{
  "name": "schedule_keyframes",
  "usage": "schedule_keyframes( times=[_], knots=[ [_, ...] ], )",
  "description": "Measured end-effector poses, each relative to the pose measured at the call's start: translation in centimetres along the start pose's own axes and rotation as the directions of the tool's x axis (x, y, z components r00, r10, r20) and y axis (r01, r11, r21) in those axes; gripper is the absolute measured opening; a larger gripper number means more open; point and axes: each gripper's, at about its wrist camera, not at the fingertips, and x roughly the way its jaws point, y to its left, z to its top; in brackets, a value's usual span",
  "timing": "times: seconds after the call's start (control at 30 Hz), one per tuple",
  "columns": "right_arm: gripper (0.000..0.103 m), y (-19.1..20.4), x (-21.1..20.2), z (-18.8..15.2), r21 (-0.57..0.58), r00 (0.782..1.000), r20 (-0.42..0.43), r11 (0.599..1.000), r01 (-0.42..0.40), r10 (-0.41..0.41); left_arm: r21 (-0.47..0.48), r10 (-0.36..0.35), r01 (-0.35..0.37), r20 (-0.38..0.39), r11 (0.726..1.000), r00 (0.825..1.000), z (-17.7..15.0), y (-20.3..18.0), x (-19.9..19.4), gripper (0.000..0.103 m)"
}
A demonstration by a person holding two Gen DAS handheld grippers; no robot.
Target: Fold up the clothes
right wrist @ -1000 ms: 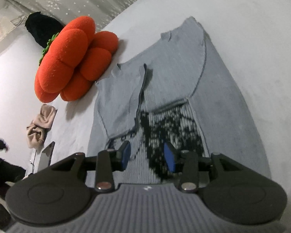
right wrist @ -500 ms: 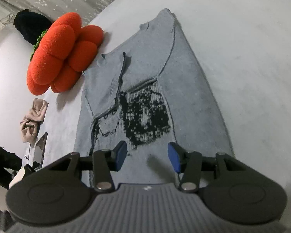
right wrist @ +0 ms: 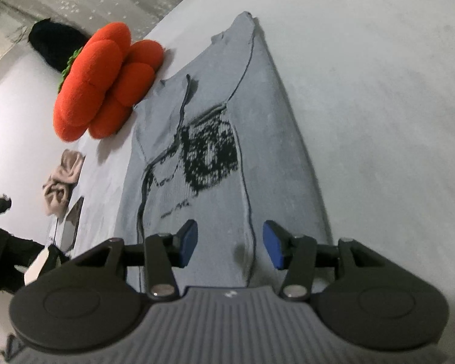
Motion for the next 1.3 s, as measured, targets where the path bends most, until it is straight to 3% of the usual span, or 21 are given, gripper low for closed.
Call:
schedule_keyframes(
  times=[0.17, 0.3, 0.47, 0.53, 0.63, 0.7, 0.83, 0.97, 1.03, 1.1, 1.2, 1.3],
  knots=[
    [0.052, 0.0, -1.6, -0.8, -0.082, 1.000, -0.005, 0.997, -0.009, 0.009, -0.085, 0.027, -0.020, 0.083, 0.996, 0.996, 1.7, 1.9, -1.4, 0.044],
    [0.052, -0.4, -2.3, -1.6, -0.124, 0.999, -0.024, 0.992, -0.027, 0.025, -0.140, 0.076, -0.069, 0.039, 0.988, 0.996, 1.8, 3.7, -0.3, 0.044],
    [0.052, -0.7, -2.2, -2.7, -0.135, 0.997, -0.069, 0.989, -0.053, 0.044, -0.157, 0.067, -0.069, -0.018, 0.985, 0.998, 1.2, 3.9, 1.7, 0.043],
    [0.052, -0.5, -2.1, -3.0, -0.149, 0.995, -0.080, 0.987, -0.063, 0.051, -0.140, 0.044, -0.049, -0.037, 0.989, 0.998, 1.1, 3.4, 2.3, 0.043],
    [0.052, 0.0, -1.9, -3.2, -0.161, 0.993, -0.097, 0.984, -0.080, 0.065, -0.136, -0.046, 0.036, -0.067, 0.990, 0.997, 1.1, 2.6, 3.1, 0.043],
    [0.052, 0.2, -1.9, -3.2, -0.162, 0.992, -0.104, 0.983, -0.086, 0.070, -0.125, -0.053, 0.045, -0.060, 0.991, 0.997, 1.3, 2.1, 2.7, 0.044],
    [0.052, 0.4, -2.7, -2.9, -0.173, 0.992, -0.110, 0.981, -0.086, 0.067, -0.149, 0.007, -0.013, -0.041, 0.989, 0.999, 2.1, 2.7, 0.7, 0.045],
    [0.052, 0.0, -3.9, -2.4, -0.187, 0.992, -0.124, 0.982, -0.035, 0.011, -0.264, 0.078, -0.106, -0.111, 0.959, 0.991, 3.1, 5.8, -0.6, 0.044],
    [0.052, -0.2, -4.4, -2.5, -0.202, 0.991, -0.129, 0.979, -0.012, -0.015, -0.328, 0.078, -0.128, -0.159, 0.936, 0.984, 2.8, 7.6, -0.8, 0.044],
    [0.052, -0.6, -4.9, -2.8, -0.216, 0.990, -0.139, 0.976, 0.005, -0.036, -0.372, 0.054, -0.127, -0.202, 0.920, 0.978, 2.0, 8.8, -0.8, 0.043],
    [0.052, -1.3, -4.9, -3.6, -0.226, 0.982, -0.184, 0.974, 0.000, -0.042, -0.442, -0.041, -0.073, -0.244, 0.894, 0.969, 0.4, 10.2, -0.1, 0.042],
    [0.049, -2.4, -4.0, -4.5, -0.204, 0.968, -0.249, 0.979, -0.030, -0.022, -0.494, -0.147, 0.015, -0.229, 0.870, 0.962, -0.6, 10.7, 0.2, 0.042]
  ],
)
